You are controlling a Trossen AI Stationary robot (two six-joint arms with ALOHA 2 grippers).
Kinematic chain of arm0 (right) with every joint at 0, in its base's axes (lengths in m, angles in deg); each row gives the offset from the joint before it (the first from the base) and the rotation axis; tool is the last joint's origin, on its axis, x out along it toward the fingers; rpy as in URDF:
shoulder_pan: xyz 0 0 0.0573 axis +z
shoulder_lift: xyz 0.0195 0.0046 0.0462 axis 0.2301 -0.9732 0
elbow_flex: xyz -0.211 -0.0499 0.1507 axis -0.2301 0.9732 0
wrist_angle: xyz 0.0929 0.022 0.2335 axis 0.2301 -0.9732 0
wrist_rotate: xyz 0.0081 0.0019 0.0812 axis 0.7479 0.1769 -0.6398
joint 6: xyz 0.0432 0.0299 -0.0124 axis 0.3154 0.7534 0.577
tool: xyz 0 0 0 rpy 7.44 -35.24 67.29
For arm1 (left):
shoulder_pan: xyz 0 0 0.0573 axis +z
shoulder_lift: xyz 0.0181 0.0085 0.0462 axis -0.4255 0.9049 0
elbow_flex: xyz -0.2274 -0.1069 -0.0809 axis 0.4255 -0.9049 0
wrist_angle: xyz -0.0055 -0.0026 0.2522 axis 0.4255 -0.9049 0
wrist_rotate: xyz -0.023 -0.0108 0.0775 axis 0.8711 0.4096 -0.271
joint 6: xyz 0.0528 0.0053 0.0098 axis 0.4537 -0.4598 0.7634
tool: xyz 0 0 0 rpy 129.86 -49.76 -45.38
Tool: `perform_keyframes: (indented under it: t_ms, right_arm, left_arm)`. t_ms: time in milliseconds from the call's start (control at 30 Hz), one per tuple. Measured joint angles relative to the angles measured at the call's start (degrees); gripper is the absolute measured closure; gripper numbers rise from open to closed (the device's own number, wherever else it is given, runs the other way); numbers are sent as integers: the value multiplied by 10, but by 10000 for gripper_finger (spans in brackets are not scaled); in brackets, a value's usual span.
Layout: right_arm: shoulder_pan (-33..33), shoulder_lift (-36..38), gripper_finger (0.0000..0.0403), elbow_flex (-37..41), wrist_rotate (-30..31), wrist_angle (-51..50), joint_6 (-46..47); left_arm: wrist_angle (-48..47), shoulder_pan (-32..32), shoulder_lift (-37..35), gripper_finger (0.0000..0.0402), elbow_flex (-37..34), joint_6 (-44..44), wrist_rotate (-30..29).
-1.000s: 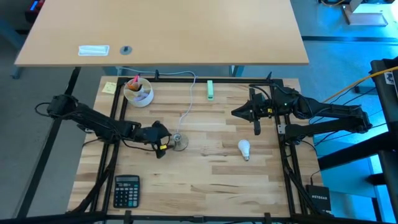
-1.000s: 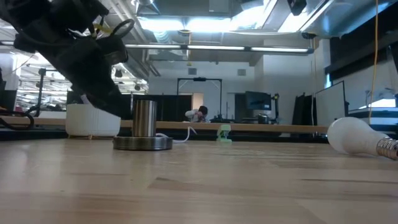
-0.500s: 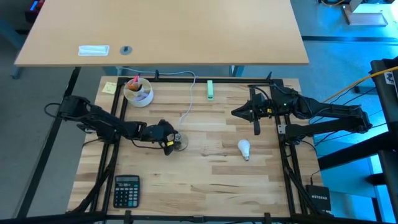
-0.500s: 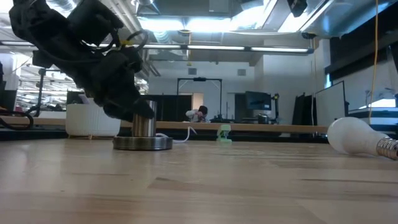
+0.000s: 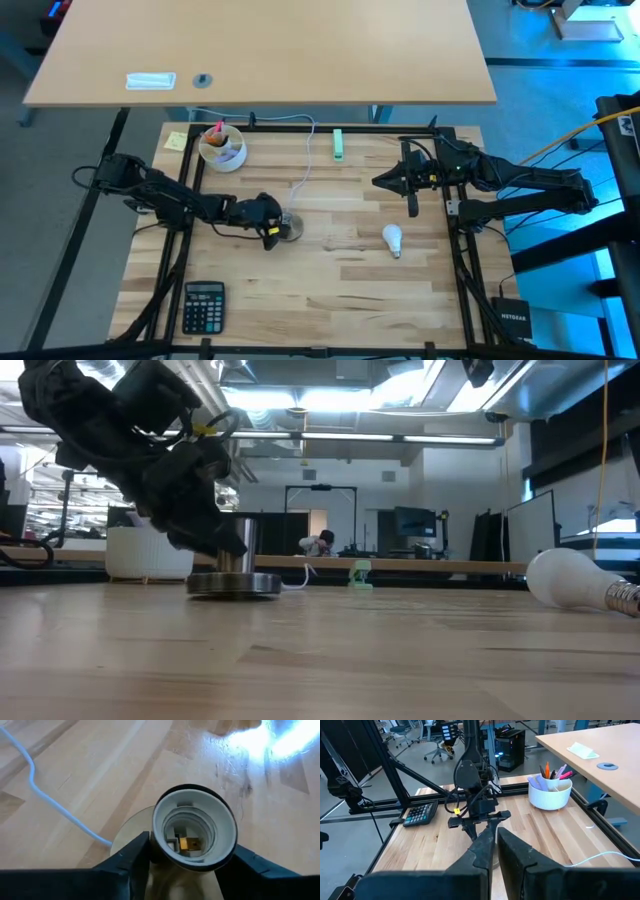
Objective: Screw lightbulb
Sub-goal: Prepare the lamp to insert the lightbulb
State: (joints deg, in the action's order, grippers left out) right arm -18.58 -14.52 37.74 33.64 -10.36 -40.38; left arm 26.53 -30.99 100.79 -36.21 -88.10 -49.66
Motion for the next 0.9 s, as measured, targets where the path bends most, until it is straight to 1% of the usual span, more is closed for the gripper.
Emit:
perform_keyframes:
  t_ms: [200, 367, 500, 633, 767, 900]
  right_arm:
    - [0, 0, 373, 0, 0, -11, 0]
    - [0, 0, 373, 0, 0, -11, 0]
    - [0, 0, 373, 0, 0, -11, 0]
    - [0, 0, 373, 0, 0, -11, 0]
    - [0, 0, 373, 0, 0, -10, 0]
    - [0, 0, 373, 0, 0, -10, 1]
  left_arm:
    - [-3, 0, 0, 215, 40, 50, 0]
    - [-3, 1, 15, 218, 87, 109, -11]
    - [-4, 17, 62, 223, 134, 131, -8]
    - [-3, 36, 119, 219, 198, 154, 32]
    - [-4, 44, 176, 215, 258, 185, 45]
    - [-36, 44, 224, 217, 299, 207, 49]
